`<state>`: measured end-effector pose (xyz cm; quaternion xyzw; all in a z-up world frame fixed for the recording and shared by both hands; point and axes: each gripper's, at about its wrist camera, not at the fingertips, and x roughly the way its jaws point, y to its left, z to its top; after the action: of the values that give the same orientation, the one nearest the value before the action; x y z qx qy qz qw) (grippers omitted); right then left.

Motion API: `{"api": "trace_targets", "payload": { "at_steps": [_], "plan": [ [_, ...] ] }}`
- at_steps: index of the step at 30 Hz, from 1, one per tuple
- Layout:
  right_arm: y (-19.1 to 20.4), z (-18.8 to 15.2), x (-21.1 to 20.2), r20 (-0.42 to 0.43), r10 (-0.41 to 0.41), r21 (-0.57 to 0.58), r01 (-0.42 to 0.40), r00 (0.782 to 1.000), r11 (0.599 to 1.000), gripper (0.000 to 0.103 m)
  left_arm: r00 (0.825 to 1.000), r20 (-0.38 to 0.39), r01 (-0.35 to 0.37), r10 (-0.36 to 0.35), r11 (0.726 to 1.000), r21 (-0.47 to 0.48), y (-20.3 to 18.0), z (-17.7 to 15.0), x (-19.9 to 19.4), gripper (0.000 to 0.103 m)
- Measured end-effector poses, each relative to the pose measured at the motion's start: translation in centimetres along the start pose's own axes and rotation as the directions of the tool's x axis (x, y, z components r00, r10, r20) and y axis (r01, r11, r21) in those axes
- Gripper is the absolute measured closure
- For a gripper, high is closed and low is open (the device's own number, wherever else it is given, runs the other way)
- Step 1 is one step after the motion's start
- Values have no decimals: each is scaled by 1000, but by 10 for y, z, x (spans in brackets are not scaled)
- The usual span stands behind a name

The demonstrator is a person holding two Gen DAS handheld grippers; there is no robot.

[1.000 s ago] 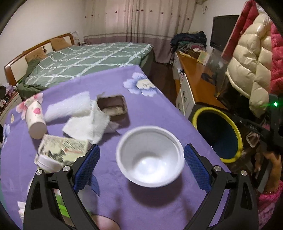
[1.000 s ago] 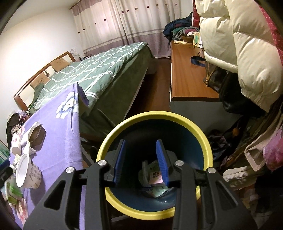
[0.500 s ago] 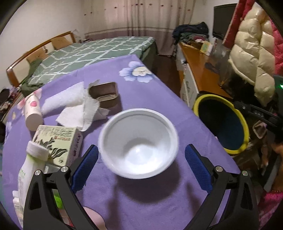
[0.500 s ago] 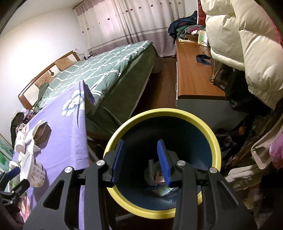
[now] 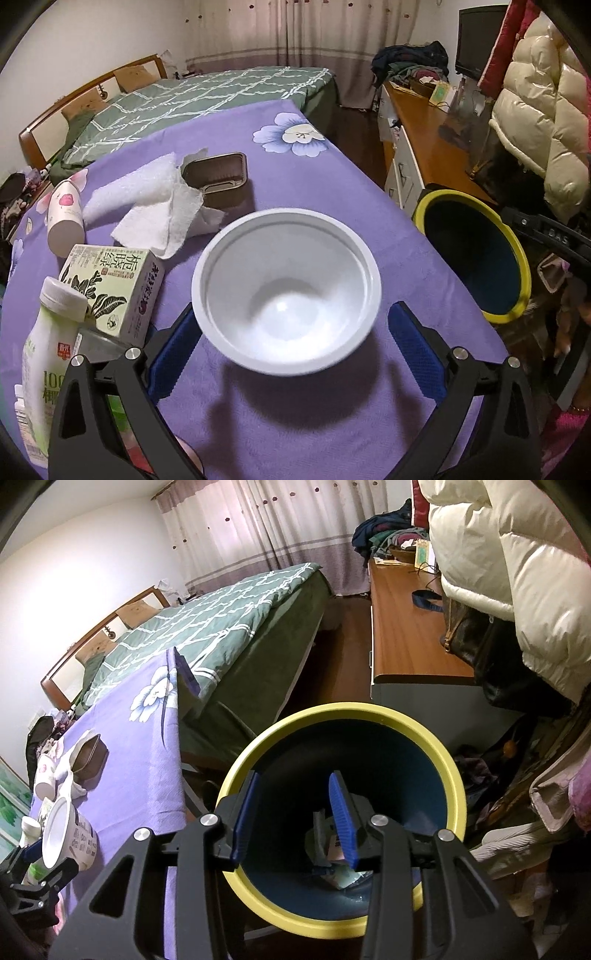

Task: Collect trash
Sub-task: 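Lower the left gripper onto the white yogurt cup and grasp its rim, then carry the white cup with the left gripper over the bin and drop it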

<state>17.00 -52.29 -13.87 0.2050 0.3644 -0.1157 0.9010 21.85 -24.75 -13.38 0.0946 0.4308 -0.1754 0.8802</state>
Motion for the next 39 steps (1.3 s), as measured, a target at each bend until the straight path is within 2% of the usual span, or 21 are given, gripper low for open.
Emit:
{"api": "trace_targets", "payload": {
  "at_steps": [3,6,8,14,18,27,33,39],
  "plan": [
    [0,-1,0,-4,8,1,-8,1000,1000,65,1000,-5,0,0,1000,-19,2,1,10,7],
    [-1,-1,0,-5,12,-3,-12,1000,1000,65,1000,6,-3,3,999,-38,3,4,14,19],
    [-1,-2,0,-6,15,-4,-15,1000,1000,65,1000,15,7,-6,999,-50,4,7,15,22],
    [-7,-2,1,-12,13,4,-13,1000,1000,65,998,64,7,-6,1000,-20,-7,15,3,23],
    [-15,-5,0,-16,7,8,-7,1000,1000,65,997,68,26,-26,1000,7,-21,23,0,23],
    [-52,-12,-20,-8,-30,29,31,1000,999,65,993,64,97,-104,990,100,-87,47,9,23],
    [-78,-14,-41,18,-72,44,71,997,996,63,982,39,173,-182,969,174,-148,64,21,23],
    [-98,-18,-51,24,-108,70,106,994,992,62,973,-2,225,-230,949,221,-194,70,39,23]
  ]
}}
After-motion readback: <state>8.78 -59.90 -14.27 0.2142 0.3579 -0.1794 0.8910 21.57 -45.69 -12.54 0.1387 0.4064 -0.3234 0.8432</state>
